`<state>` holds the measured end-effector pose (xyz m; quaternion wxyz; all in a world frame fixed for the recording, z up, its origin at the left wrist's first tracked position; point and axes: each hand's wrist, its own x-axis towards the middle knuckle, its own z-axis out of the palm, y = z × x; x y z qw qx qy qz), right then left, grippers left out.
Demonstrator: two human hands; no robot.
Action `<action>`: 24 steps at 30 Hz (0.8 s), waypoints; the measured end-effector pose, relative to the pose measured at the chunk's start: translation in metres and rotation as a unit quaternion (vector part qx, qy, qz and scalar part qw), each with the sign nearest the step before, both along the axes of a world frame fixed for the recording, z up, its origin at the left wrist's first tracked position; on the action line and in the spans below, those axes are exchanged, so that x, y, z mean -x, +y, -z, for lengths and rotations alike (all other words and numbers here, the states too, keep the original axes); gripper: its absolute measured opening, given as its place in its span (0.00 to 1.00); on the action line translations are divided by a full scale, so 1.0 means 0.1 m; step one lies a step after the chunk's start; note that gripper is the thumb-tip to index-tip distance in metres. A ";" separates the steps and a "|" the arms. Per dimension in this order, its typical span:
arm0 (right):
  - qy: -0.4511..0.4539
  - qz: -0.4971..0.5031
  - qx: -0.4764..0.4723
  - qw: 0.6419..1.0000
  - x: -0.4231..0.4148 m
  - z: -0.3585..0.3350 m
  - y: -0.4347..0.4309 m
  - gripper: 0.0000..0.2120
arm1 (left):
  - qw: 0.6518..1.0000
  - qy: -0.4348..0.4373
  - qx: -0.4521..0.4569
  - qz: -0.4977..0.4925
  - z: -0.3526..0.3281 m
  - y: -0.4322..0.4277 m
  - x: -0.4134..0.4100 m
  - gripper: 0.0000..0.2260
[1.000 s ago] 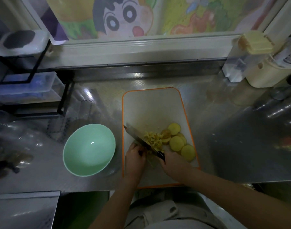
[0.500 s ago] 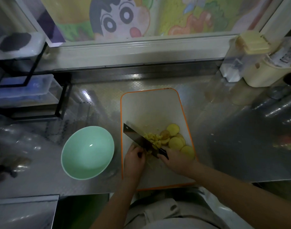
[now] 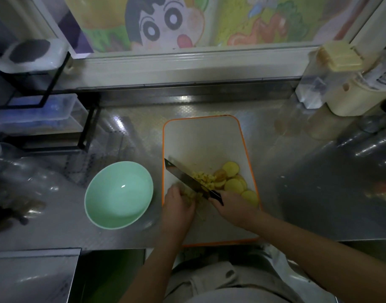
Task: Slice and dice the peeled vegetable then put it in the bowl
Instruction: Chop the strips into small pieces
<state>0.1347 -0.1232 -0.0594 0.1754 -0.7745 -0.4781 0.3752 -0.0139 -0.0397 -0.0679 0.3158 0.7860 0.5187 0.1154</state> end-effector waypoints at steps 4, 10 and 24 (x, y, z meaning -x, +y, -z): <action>-0.012 0.001 -0.006 1.000 0.01 -0.02 -0.03 0.15 | 0.977 0.183 -0.067 0.083 -0.05 -0.08 0.03 0.17; -0.012 -0.006 -0.010 1.000 0.01 -0.03 -0.05 0.16 | 0.980 0.184 -0.006 0.071 -0.05 -0.13 0.01 0.14; 0.002 -0.001 0.000 1.000 0.01 -0.05 -0.09 0.18 | 0.994 0.095 0.049 -0.033 -0.15 0.03 0.05 0.10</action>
